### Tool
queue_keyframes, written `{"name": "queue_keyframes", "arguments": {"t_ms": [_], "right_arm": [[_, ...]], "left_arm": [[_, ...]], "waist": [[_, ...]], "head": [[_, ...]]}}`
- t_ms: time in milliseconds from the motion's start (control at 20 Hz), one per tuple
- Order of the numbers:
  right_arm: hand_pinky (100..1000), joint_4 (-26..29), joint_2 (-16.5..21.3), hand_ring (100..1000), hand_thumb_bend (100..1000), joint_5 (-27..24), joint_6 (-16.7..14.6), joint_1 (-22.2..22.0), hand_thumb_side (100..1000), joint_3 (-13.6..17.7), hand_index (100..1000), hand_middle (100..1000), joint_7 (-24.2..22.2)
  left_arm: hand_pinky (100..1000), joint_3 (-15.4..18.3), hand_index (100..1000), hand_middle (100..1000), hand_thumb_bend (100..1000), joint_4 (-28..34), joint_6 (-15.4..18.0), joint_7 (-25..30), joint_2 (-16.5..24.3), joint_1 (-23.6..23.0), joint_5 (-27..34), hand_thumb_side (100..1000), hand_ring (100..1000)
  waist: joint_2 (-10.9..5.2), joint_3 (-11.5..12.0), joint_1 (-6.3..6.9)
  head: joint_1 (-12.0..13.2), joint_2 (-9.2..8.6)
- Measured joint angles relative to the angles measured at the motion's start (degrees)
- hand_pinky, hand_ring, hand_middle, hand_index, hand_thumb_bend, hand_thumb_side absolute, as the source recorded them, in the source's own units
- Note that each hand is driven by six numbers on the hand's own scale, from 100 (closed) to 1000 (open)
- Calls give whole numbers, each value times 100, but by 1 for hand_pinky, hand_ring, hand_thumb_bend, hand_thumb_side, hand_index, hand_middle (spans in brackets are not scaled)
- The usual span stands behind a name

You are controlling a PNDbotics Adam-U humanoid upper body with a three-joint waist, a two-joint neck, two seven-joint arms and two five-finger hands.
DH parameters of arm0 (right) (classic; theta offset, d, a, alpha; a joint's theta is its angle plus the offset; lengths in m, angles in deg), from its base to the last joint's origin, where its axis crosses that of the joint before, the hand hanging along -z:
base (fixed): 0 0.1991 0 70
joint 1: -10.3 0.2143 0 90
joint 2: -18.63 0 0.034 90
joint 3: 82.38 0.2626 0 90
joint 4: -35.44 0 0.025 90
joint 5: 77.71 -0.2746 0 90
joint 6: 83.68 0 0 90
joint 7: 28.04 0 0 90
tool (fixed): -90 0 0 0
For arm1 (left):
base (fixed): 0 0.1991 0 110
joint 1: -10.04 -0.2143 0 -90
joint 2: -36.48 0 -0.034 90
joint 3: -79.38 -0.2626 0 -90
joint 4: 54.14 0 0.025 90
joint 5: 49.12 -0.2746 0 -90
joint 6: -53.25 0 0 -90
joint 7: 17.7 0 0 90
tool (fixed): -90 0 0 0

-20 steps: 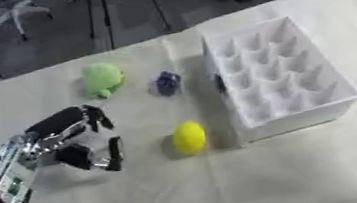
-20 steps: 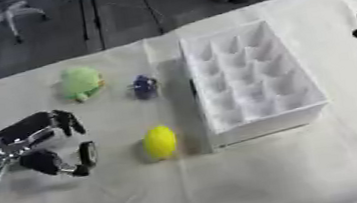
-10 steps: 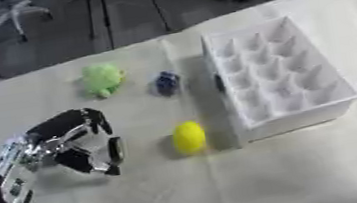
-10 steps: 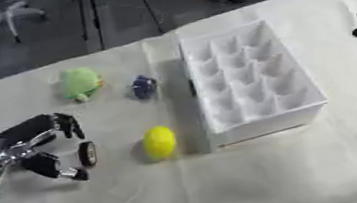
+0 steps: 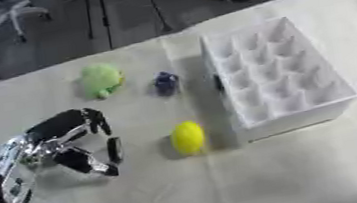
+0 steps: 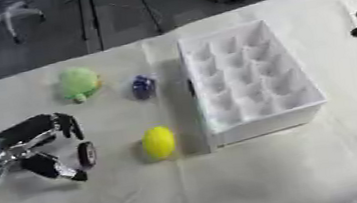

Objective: Pick up objects on the table and place them in the box.

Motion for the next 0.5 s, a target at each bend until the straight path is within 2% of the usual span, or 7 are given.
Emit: {"name": "queue_keyframes", "arguments": {"t_ms": [500], "right_arm": [[781,0,0,662,344,0,-7,4,741,-1,892,713,-7]], "left_arm": [[739,-37,662,635,883,-66,45,-175,-1,1,-53,572,614]], "waist": [[0,-7,0]], "head": [[-2,0]]}}
